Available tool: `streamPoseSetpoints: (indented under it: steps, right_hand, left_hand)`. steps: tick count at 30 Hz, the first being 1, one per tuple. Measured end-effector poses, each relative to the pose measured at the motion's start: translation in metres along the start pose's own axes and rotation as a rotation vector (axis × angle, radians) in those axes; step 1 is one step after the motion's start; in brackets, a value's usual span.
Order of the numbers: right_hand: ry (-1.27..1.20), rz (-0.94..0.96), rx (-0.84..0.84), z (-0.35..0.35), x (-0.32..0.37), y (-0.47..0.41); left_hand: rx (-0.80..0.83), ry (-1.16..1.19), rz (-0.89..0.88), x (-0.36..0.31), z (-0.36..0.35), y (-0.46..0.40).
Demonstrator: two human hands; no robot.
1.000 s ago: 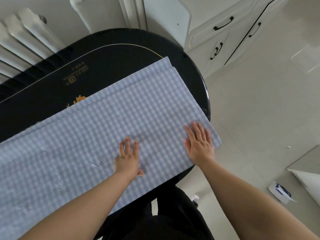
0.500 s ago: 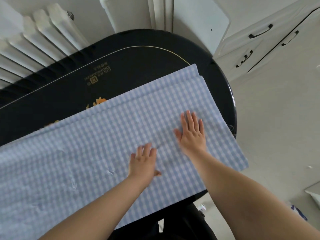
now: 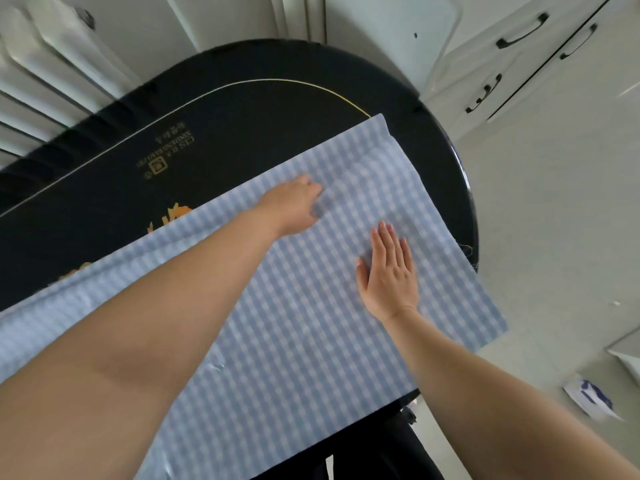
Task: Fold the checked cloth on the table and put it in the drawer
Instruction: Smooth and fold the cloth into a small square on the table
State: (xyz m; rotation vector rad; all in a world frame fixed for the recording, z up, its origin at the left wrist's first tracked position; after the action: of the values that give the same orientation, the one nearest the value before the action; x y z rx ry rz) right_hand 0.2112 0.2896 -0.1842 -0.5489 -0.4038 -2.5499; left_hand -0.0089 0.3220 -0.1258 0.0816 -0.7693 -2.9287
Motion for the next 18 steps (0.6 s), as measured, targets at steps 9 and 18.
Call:
streamPoseSetpoints:
  steps: [9, 18]
  right_hand:
    - [-0.109, -0.125, -0.215, 0.002, -0.006, 0.003]
    - [-0.788, -0.597, -0.074, 0.008, -0.011, 0.003]
  left_hand:
    - [-0.292, -0.165, -0.306, -0.041, -0.043, 0.069]
    - [0.04, 0.364, 0.039, -0.063, -0.038, 0.068]
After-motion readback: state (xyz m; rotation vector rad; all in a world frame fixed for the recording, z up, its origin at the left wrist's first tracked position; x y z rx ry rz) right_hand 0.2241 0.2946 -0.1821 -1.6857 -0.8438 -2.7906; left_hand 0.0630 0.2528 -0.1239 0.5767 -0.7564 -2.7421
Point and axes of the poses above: each hand's wrist, its own y-axis away from the middle knuckle, its own z-axis out of the back of the hand, x = y × z, the point moved 1 cm from there along -y, towards the middle knuckle, and after that the axes turned 11 degrees about -y, right-handed, at the moved point
